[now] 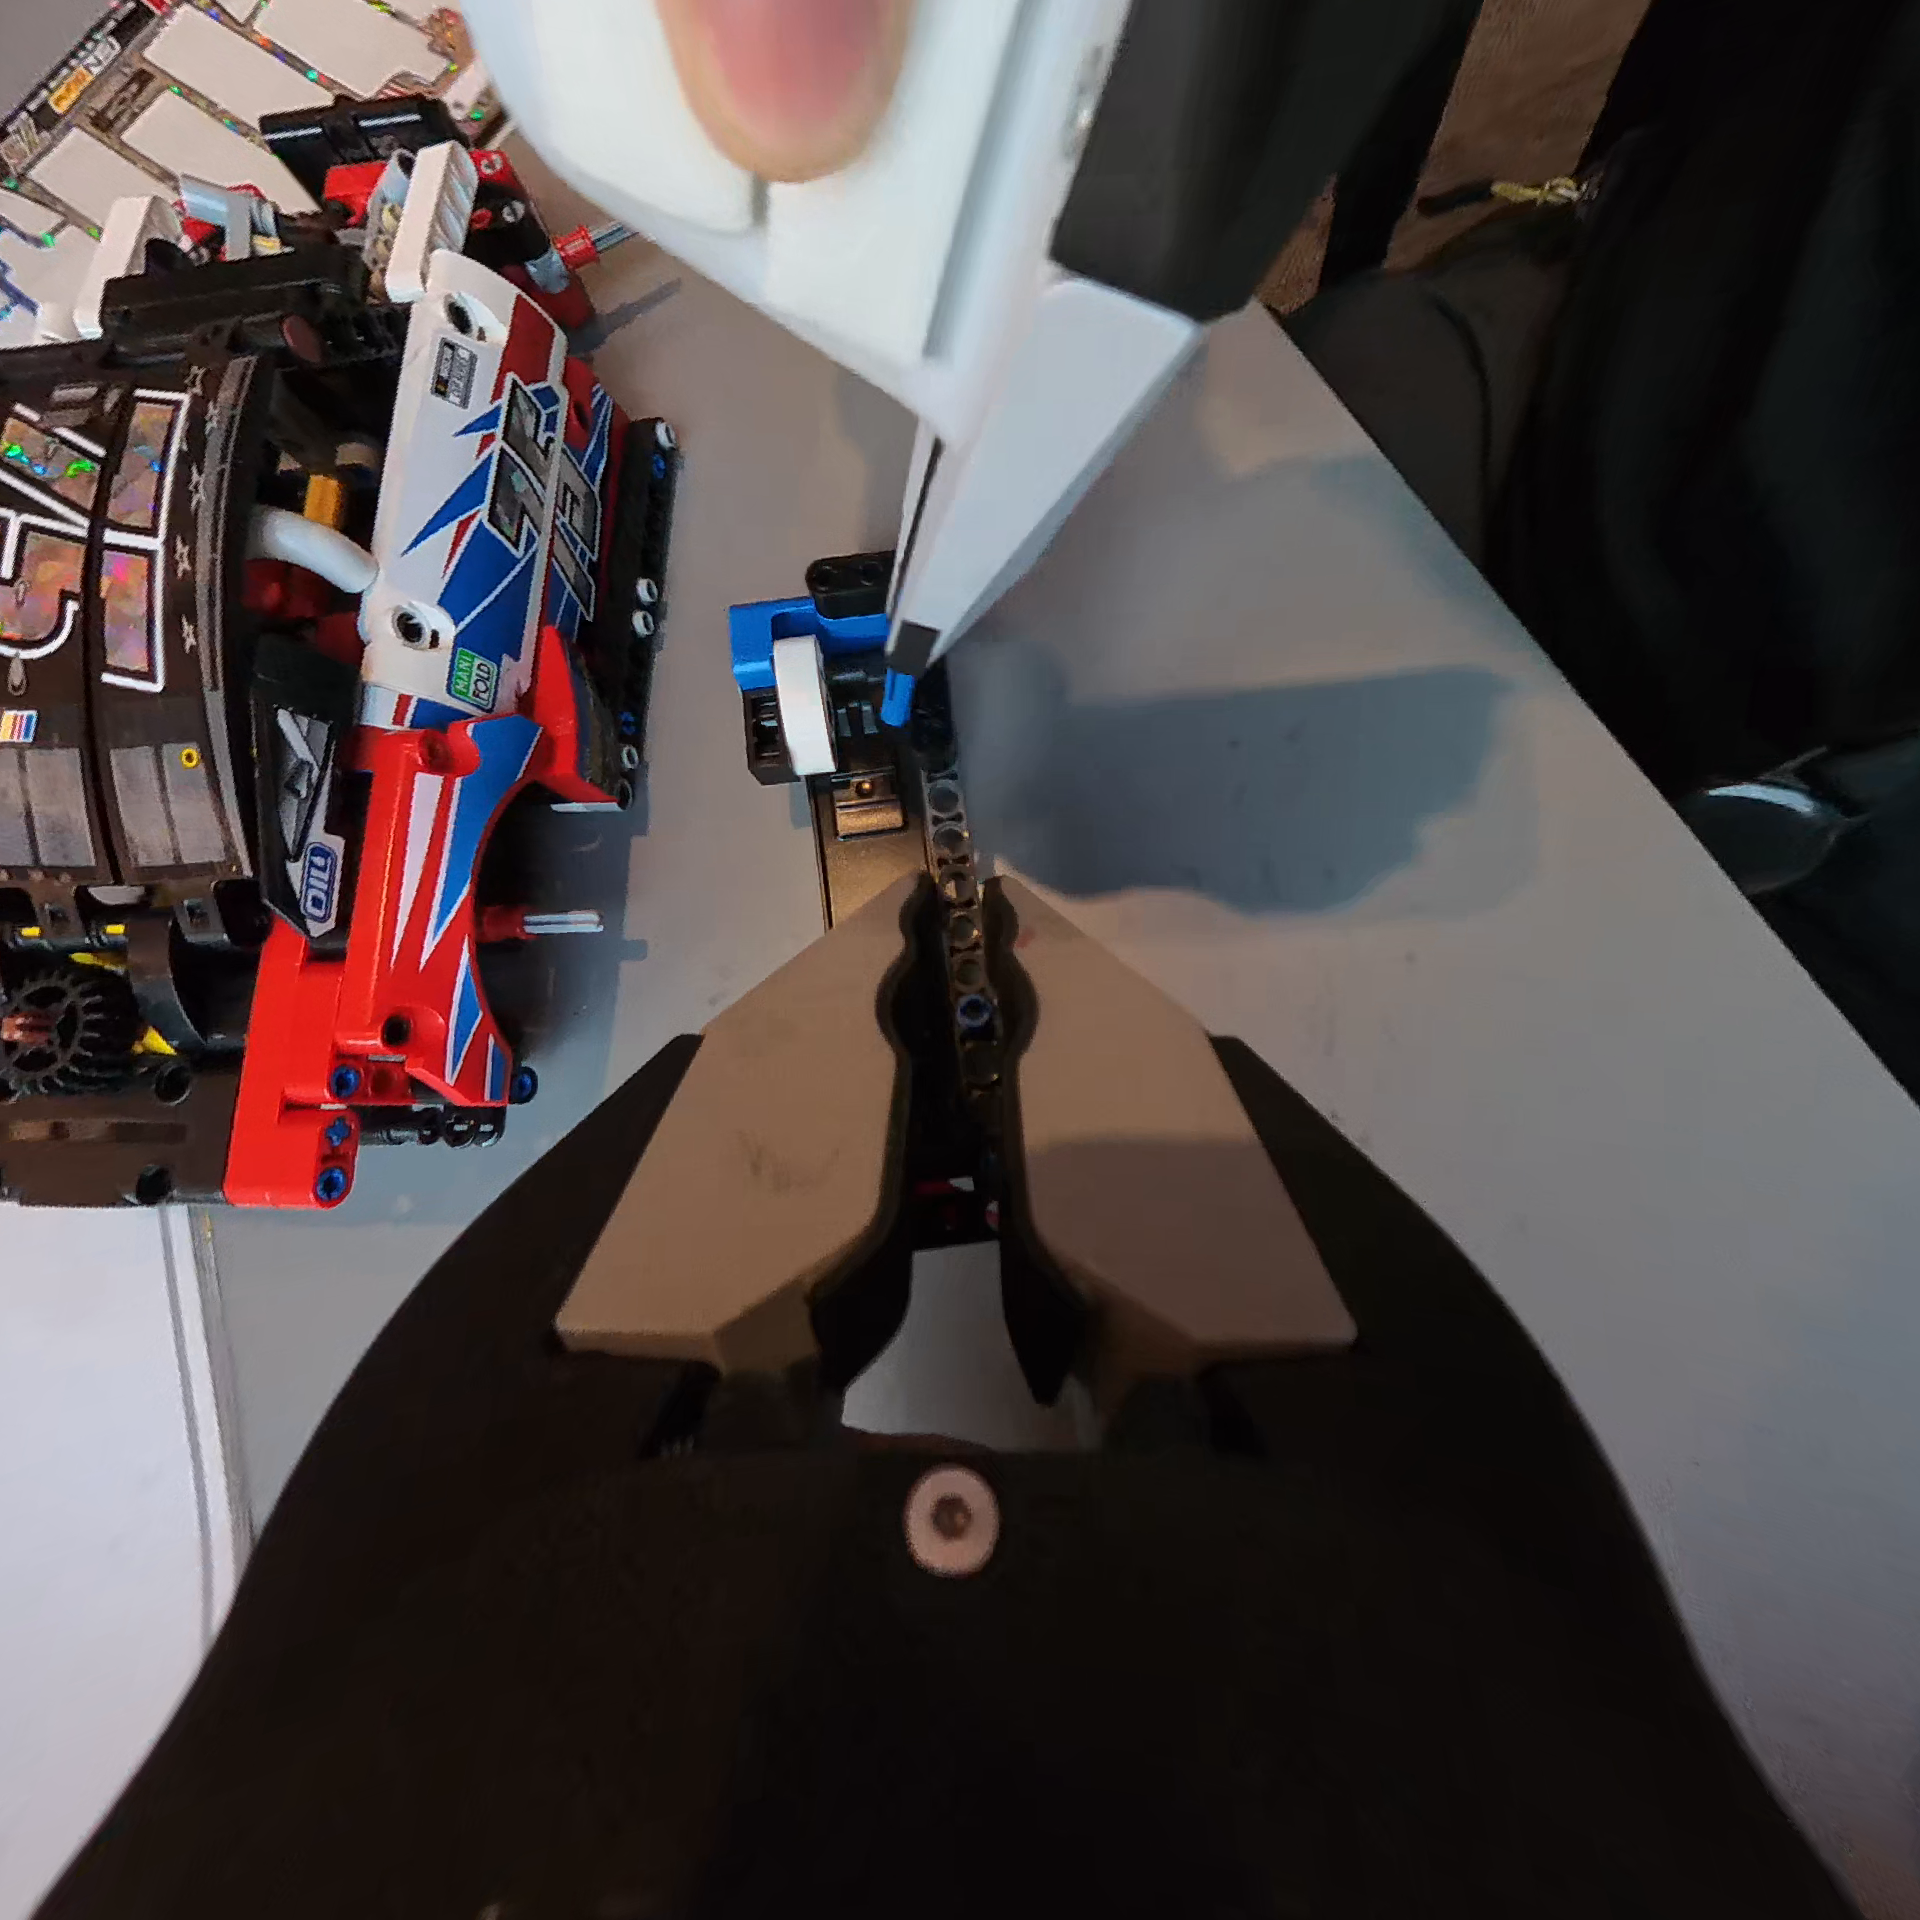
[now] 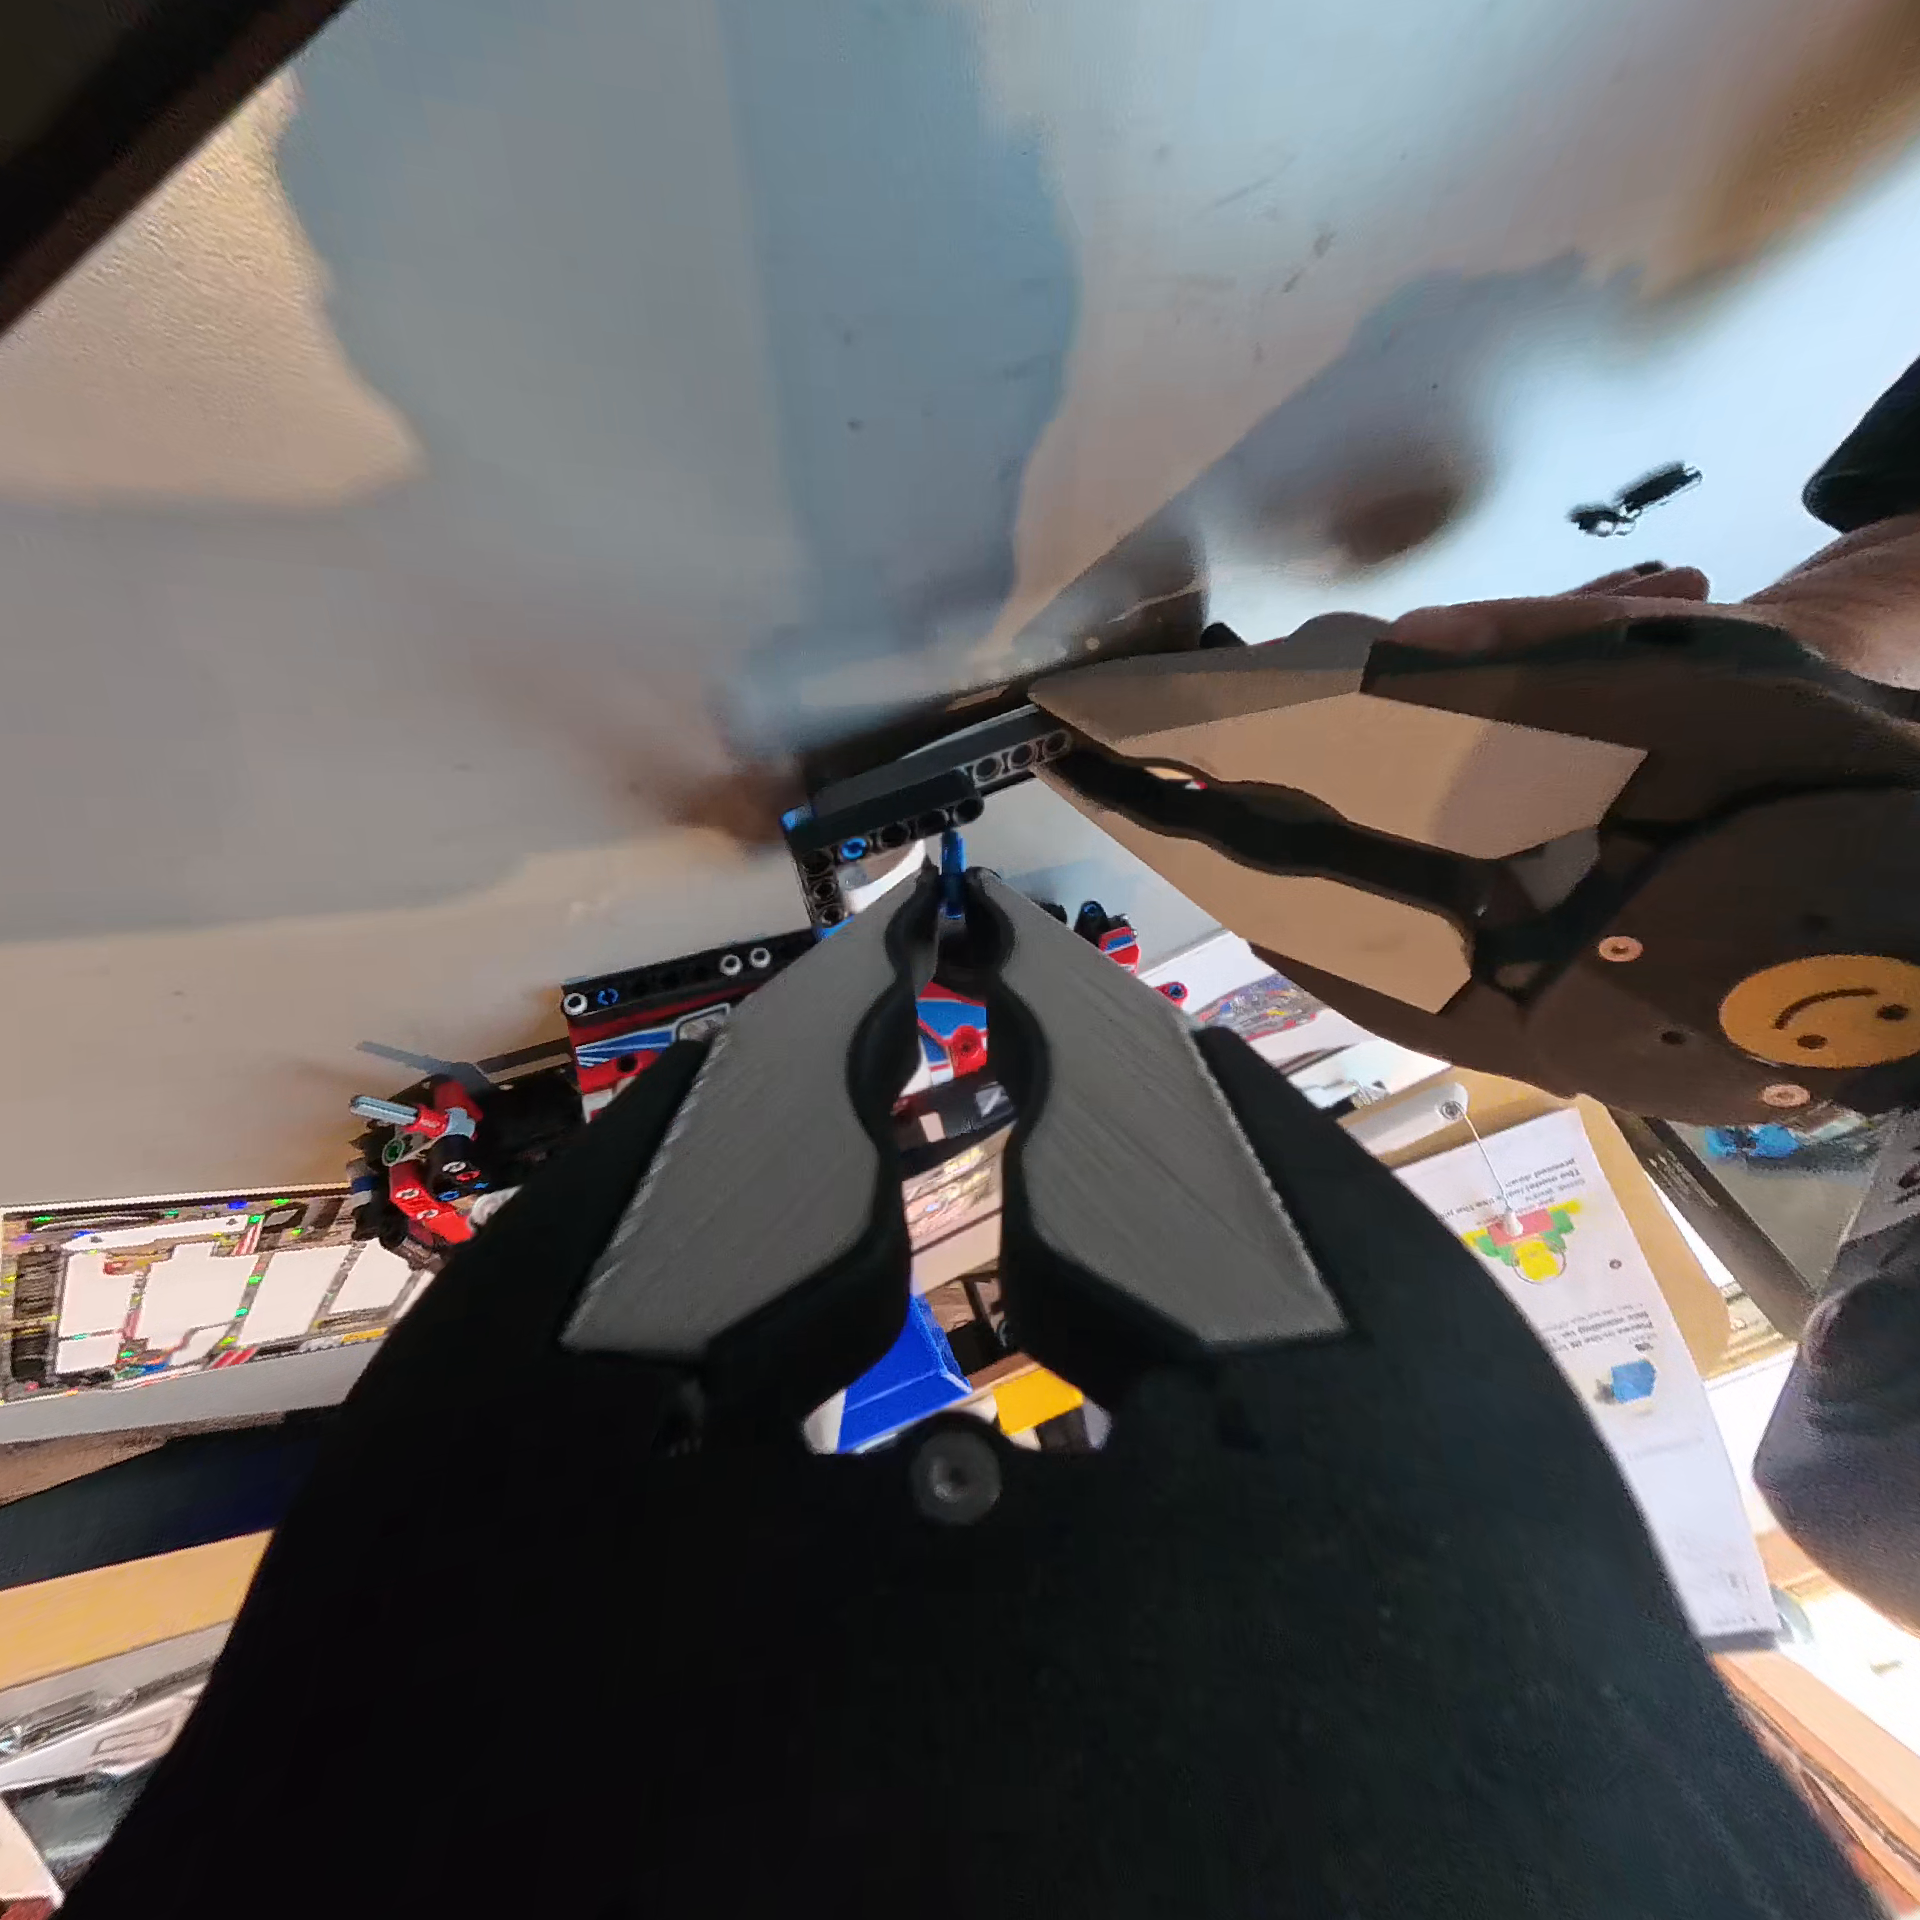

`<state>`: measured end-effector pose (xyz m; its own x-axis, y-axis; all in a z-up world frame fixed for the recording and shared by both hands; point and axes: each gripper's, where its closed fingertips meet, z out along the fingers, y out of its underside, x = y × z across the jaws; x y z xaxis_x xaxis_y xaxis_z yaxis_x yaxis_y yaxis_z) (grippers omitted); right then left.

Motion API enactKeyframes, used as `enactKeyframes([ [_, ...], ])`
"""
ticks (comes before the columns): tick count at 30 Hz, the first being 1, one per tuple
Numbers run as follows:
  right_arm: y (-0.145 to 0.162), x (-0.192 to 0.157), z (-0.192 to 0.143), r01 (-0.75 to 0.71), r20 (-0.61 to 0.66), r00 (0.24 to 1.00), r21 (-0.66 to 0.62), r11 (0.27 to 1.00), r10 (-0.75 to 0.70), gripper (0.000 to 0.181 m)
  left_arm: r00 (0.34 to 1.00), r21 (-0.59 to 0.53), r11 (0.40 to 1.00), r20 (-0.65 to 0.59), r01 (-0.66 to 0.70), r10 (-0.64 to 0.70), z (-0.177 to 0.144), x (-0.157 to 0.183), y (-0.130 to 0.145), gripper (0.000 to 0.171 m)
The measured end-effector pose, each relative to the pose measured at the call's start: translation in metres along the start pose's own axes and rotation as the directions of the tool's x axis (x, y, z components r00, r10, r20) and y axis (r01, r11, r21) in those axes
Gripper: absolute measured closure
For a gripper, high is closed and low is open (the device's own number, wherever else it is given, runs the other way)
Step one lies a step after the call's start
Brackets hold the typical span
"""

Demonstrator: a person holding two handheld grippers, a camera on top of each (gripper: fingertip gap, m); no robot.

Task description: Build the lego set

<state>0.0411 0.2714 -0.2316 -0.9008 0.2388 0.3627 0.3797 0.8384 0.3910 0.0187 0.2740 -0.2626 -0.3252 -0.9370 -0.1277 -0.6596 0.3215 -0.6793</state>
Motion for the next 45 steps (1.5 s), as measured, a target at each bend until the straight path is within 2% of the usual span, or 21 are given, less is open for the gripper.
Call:
enactKeyframes([
  [11, -0.012, 0.002, 0.0, 0.013, 0.023, 1.0, 0.057, 0.998, -0.014, 0.177, 0.997, -0.019, 0.996, 0.001, -0.083, 0.083, 0.001, 0.004, 0.002, 0.165],
  [16, -0.013, 0.001, 0.001, -0.033, 0.05, 0.998, 0.1, 0.994, 0.028, 0.177, 0.994, -0.025, 0.994, 0.011, -0.109, 0.11, 0.002, 0.005, 0.002, 0.165],
  [28, -0.013, 0.001, 0.003, -0.035, 0.109, 0.994, 0.151, 0.988, 0.019, 0.176, 0.993, -0.04, 0.993, 0.01, -0.114, 0.114, 0.002, 0.006, 0.002, 0.166],
  [33, -0.016, 0.002, 0.003, -0.215, 0.227, 0.958, 0.167, 0.962, 0.175, 0.178, 0.995, -0.047, 0.994, 0.007, -0.099, 0.1, 0.003, 0.006, 0.002, 0.166],
  [41, -0.015, 0.003, 0.007, -0.307, 0.226, 0.939, 0.208, 0.929, 0.259, 0.178, 0.996, -0.067, 0.995, 0.03, -0.078, 0.08, 0.004, 0.002, 0.004, 0.166],
  [45, -0.014, 0.002, 0.011, -0.43, 0.272, 0.891, 0.242, 0.87, 0.364, 0.177, 0.996, -0.071, 0.994, 0.03, -0.078, 0.081, 0.003, 0.003, 0.004, 0.166],
])
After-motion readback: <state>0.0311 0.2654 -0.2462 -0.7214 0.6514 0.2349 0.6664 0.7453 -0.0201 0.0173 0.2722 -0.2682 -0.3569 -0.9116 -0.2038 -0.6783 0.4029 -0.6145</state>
